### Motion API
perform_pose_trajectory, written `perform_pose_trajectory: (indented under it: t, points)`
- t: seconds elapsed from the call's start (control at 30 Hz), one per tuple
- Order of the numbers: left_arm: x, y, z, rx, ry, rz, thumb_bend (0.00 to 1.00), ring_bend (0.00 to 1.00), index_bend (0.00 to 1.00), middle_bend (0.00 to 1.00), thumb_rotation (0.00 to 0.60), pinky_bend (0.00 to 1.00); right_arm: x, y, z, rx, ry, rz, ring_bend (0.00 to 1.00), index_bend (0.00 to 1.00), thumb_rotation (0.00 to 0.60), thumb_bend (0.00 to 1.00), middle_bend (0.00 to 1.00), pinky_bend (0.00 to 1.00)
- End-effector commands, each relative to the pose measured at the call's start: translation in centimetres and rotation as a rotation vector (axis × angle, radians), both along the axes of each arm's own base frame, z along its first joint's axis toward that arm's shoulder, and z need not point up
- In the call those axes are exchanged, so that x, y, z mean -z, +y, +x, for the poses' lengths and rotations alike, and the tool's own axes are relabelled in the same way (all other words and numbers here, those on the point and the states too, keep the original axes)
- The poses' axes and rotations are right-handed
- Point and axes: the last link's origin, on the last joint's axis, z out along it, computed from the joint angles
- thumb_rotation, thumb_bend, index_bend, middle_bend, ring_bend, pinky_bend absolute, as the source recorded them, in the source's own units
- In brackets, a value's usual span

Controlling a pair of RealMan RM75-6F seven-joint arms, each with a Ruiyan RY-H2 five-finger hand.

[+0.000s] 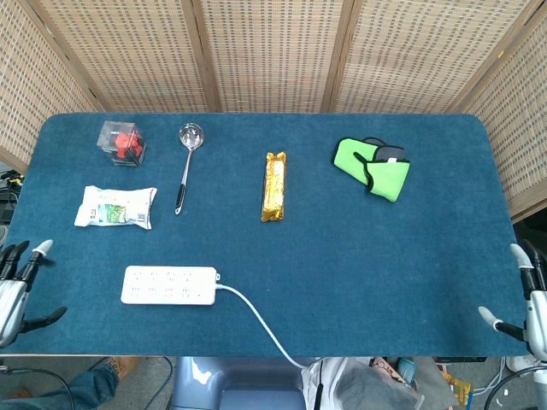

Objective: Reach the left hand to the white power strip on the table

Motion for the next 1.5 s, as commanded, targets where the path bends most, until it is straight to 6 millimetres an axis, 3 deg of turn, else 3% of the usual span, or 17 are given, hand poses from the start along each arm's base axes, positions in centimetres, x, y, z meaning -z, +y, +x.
perform_pose_trajectory:
  t: [0.03, 0.37, 0.73, 1.17, 1.5]
  points:
    - [4.2, 1.0, 1.7, 0.062, -0.098, -0.091, 0.98, 1.0, 0.0, 1.0, 0.6, 1.0, 0.0, -0.1, 0.0, 0.001, -0.001, 0.003, 0.0, 0.0, 0.6, 0.0, 0.0, 0.0]
    - [10.1, 2.3, 4.8, -0.004, -0.167, -0.393, 1.0, 1.0, 0.13, 1.0, 0.6, 1.0, 0.1, -0.2, -0.1, 0.004, -0.002, 0.01, 0.0, 0.0, 0.6, 0.0, 0.0, 0.0]
    - [14.7, 3.4, 7.1, -0.065, -0.183, -0.511, 1.0, 1.0, 0.14, 1.0, 0.6, 1.0, 0.0, -0.5, -0.5, 0.016, -0.012, 0.016, 0.0, 0.0, 0.6, 0.0, 0.0, 0.0]
    - [17.7, 3.8, 8.4, -0.077, -0.151, -0.58, 1.0, 1.0, 0.14, 1.0, 0.6, 1.0, -0.2, -0.6, -0.8, 0.024, -0.025, 0.013, 0.0, 0.0, 0.6, 0.0, 0.0, 0.0]
    - [18.6, 3.8, 8.6, -0.09, -0.129, -0.59, 1.0, 1.0, 0.14, 1.0, 0.6, 1.0, -0.4, -0.6, -0.8, 0.022, -0.034, 0.012, 0.0, 0.0, 0.6, 0.0, 0.0, 0.0]
